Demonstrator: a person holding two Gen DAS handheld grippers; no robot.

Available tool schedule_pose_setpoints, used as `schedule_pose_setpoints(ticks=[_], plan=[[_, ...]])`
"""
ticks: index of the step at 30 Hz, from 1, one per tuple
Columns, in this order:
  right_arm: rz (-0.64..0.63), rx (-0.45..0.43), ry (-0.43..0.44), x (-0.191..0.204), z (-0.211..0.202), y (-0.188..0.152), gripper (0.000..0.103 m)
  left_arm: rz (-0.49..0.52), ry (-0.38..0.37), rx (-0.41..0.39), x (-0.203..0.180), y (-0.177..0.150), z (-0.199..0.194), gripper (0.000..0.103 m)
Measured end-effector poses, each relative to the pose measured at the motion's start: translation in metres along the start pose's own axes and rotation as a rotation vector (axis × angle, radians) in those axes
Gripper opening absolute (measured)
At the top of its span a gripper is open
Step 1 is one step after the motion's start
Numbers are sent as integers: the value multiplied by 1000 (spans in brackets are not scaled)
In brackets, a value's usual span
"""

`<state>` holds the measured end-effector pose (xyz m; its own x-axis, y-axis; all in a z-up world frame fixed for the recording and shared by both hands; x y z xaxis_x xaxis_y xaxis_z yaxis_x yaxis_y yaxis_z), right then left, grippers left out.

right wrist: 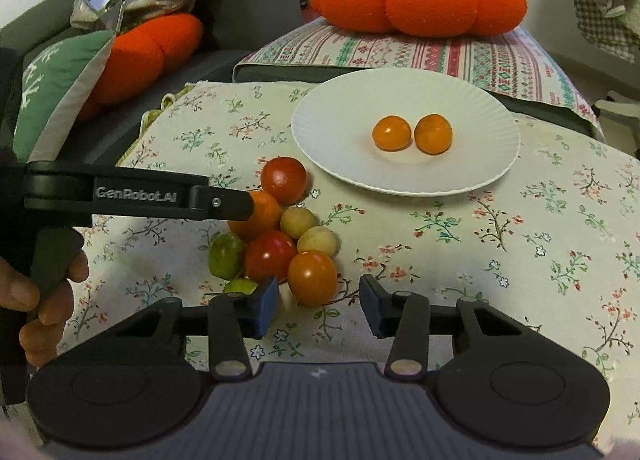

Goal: Organize fruits
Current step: 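Grasp a large tangerine with the left tool while the right tool grasps an orange tomato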

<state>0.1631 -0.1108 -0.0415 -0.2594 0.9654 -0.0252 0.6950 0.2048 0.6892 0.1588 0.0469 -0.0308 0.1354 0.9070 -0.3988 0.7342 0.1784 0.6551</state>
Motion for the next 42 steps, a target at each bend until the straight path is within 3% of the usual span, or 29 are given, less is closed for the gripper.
schedule_pose_setpoints(ticks=[11, 13, 24, 42], plan=[[-59, -3, -30, 8, 16, 4, 34, -37, -60, 14, 1, -3, 14, 32], [-72, -2, -37, 10, 18, 4, 28, -39, -65, 13, 0, -3, 15, 29], [-62, 2, -44, 9, 18, 3, 25, 111, -10, 41, -17, -12, 27, 28], [-31, -23, -18, 7, 7, 10, 25, 130, -2, 18, -27, -6, 18, 27]])
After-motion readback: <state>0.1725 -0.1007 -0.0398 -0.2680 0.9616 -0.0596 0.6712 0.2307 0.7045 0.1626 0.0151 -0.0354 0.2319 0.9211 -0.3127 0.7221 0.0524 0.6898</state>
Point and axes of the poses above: each gripper's, at about its wrist camera, not at the fingertips, and z roughly the way its jaws point, x to its left, y to its top, the point moved 2 cm from there along z, roughly the way its jaws point, and after that the axes turned 14 degrees about -y, right-handed, at the moved point
